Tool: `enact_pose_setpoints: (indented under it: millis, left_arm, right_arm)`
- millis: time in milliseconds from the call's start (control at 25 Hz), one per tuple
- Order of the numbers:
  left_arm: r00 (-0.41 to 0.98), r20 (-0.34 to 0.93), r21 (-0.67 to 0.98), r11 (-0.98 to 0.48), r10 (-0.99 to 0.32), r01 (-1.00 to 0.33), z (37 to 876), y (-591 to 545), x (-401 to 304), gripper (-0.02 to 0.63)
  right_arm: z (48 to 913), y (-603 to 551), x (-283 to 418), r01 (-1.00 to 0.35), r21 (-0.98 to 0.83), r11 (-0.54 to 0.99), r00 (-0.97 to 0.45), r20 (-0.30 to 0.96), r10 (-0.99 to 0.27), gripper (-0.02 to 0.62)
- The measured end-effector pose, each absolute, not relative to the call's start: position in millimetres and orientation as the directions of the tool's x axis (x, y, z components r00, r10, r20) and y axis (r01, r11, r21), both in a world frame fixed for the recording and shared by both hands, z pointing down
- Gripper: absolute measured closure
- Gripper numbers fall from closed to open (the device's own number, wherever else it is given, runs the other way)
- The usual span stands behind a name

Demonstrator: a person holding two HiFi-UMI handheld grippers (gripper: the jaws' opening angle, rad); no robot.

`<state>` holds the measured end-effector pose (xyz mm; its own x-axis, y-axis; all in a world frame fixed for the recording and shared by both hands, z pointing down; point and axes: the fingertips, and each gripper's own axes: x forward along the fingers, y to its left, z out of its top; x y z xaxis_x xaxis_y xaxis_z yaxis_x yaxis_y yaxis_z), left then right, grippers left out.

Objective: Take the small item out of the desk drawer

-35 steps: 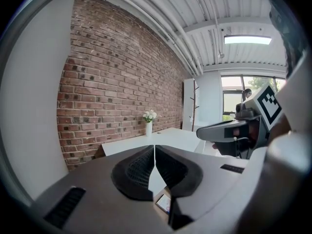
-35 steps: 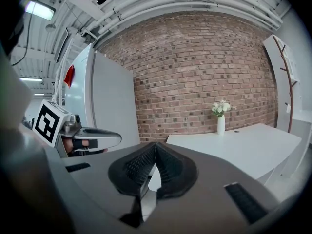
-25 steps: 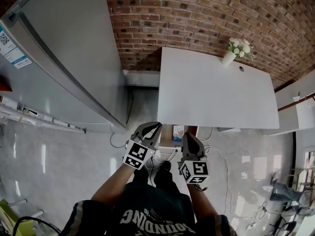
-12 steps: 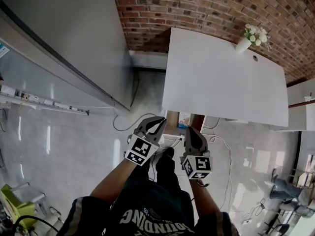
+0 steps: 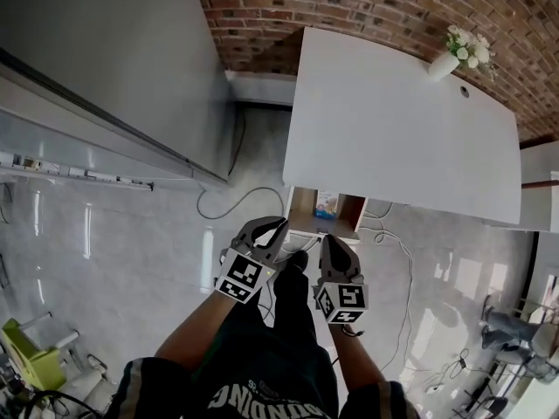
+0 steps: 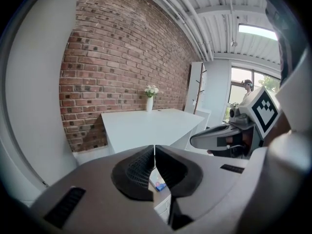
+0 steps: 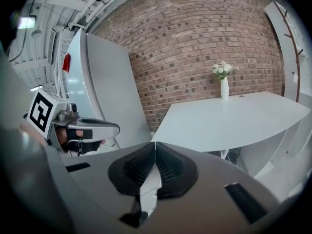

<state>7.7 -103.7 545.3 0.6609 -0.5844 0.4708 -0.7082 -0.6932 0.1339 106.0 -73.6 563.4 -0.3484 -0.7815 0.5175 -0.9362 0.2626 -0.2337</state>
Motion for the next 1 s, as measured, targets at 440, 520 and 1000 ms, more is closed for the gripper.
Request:
enact_pose_setpoints:
  millis: [440, 520, 1000]
  left_arm:
    - [0.65, 0.522, 0.168, -0.681, -0.552, -0.713, 596, -87, 18, 0.584]
    - [0.65, 0.526, 0.179, -0.676, -0.549, -0.715, 604, -85, 20, 0.584]
    - [0.662, 0.542, 0.232, -0.665, -0.517, -0.71, 642, -72, 34, 0.584]
  right_arm:
    - [638, -65, 125, -0.951, -0.211, 0.227, -0.31, 0.624, -0.717, 0.569]
    - [649, -66, 126, -0.952, -0.207, 0.224, -0.305, 0.632, -0.712, 0.566]
    - [722, -84, 136, -0.972, -0.159, 0.174, -0.235, 0.692, -0.682, 0.319]
